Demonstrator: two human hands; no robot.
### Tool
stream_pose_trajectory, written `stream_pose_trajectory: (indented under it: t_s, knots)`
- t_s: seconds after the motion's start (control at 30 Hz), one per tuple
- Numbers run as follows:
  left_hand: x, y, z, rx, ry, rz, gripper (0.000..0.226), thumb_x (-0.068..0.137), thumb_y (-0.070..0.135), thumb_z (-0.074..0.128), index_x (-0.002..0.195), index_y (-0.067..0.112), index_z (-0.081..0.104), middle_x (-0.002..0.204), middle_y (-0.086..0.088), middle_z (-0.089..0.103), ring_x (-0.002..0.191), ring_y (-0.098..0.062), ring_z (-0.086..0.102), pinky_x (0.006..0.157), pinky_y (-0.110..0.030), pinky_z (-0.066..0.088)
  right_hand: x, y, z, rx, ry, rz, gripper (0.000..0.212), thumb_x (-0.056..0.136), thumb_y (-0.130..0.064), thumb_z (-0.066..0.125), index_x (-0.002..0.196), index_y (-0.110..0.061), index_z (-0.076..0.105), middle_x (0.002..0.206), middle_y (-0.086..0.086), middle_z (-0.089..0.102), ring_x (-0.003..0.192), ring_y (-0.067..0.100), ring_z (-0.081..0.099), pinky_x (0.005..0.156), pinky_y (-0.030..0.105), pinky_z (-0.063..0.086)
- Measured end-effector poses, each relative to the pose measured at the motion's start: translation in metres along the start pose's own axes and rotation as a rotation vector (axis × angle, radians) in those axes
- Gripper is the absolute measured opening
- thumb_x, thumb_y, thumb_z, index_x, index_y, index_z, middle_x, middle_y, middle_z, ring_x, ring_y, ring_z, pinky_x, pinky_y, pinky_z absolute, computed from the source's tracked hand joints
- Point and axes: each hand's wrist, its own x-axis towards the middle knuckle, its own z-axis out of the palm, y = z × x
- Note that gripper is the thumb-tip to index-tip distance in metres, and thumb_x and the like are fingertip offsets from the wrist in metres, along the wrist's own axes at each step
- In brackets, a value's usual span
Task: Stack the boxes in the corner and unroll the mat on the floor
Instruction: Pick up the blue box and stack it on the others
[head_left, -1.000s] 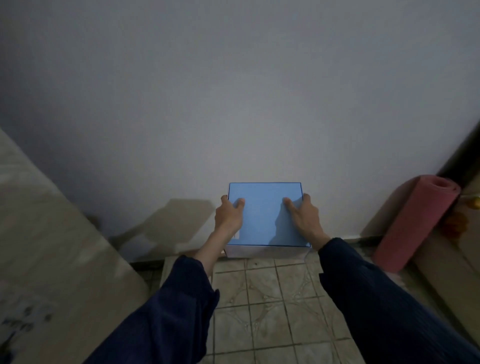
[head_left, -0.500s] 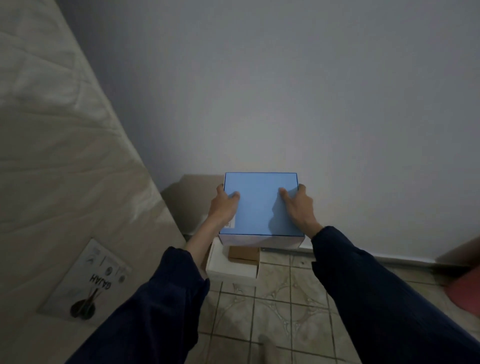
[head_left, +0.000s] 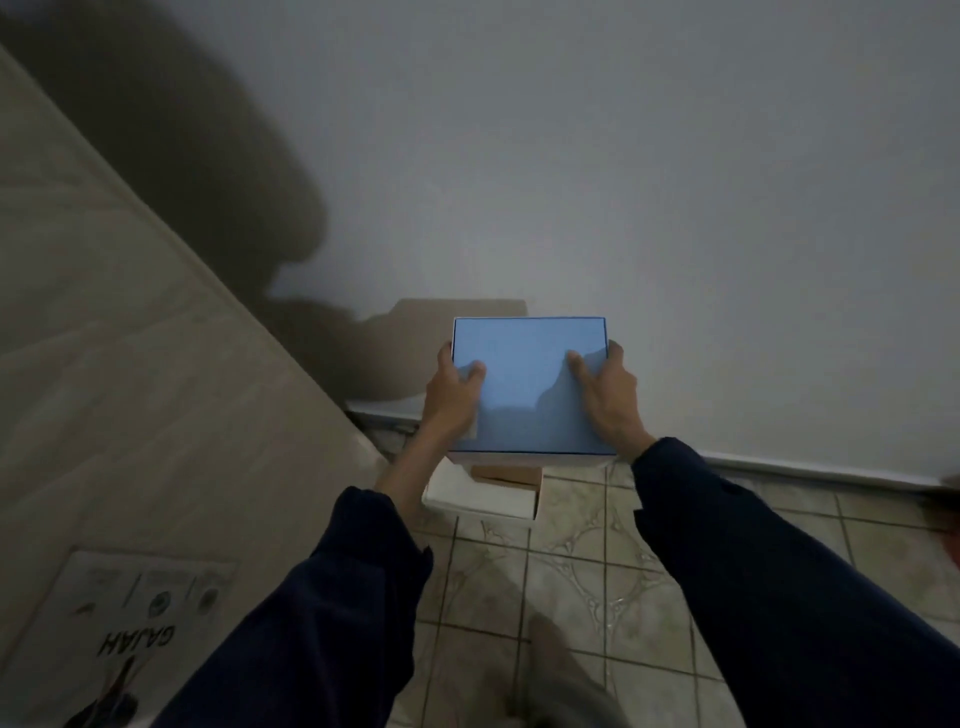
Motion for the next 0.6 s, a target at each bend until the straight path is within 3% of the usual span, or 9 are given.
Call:
stream_pose_trajectory:
  t_s: [0.2, 0.33, 0.47, 0.53, 0.6]
  knots:
    - [0.064, -0.059, 0.018, -0.017, -0.039, -0.016, 0.046, 0.099, 0.021, 0.040, 0.143, 0.014, 0.025, 0.127, -0.009, 0.051, 0.098, -0.018, 0.050, 0.080, -0.029, 0.040, 0.053, 0.056, 0.057, -0.001, 0.013, 0.074, 0.057, 0.094, -0.032, 0.051, 0.138, -0.003, 0.029, 0.130, 0.022, 0.053, 0.113, 0.036, 0.056, 0.092, 0.043, 0.048]
    - [0.107, -0.115, 0.037, -0.032, -0.079, -0.057, 0.049, 0.099, 0.016, 0.041, 0.145, 0.014, 0.022, 0.128, -0.009, 0.050, 0.104, -0.022, 0.052, 0.087, -0.031, 0.044, 0.086, 0.113, 0.100, 0.009, 0.018, 0.132, 0.056, 0.095, -0.030, 0.050, 0.139, -0.004, 0.028, 0.130, 0.022, 0.051, 0.112, 0.035, 0.055, 0.080, 0.030, 0.042]
    - [0.146, -0.176, 0.063, -0.021, -0.111, -0.111, 0.051, 0.097, 0.014, 0.044, 0.144, 0.015, 0.025, 0.131, -0.009, 0.052, 0.109, -0.024, 0.055, 0.093, -0.032, 0.044, 0.112, 0.179, 0.139, -0.040, 0.034, 0.175, 0.054, 0.096, -0.028, 0.049, 0.139, -0.001, 0.029, 0.131, 0.023, 0.052, 0.116, 0.035, 0.053, 0.064, 0.014, 0.028]
    - [0.162, -0.206, 0.080, -0.004, -0.135, -0.123, 0.049, 0.097, 0.016, 0.044, 0.143, 0.015, 0.027, 0.125, -0.006, 0.053, 0.107, -0.021, 0.053, 0.092, -0.030, 0.042, 0.124, 0.211, 0.154, -0.028, 0.043, 0.186, 0.054, 0.095, -0.028, 0.050, 0.138, -0.001, 0.029, 0.129, 0.021, 0.053, 0.115, 0.035, 0.054, 0.069, 0.014, 0.031]
    - [0.179, -0.236, 0.099, -0.026, -0.141, -0.147, 0.049, 0.097, 0.017, 0.046, 0.143, 0.015, 0.028, 0.129, -0.011, 0.053, 0.114, -0.028, 0.055, 0.096, -0.037, 0.045, 0.137, 0.242, 0.167, -0.007, 0.052, 0.205, 0.055, 0.094, -0.029, 0.051, 0.138, -0.003, 0.030, 0.129, 0.020, 0.053, 0.113, 0.034, 0.055, 0.076, 0.025, 0.038]
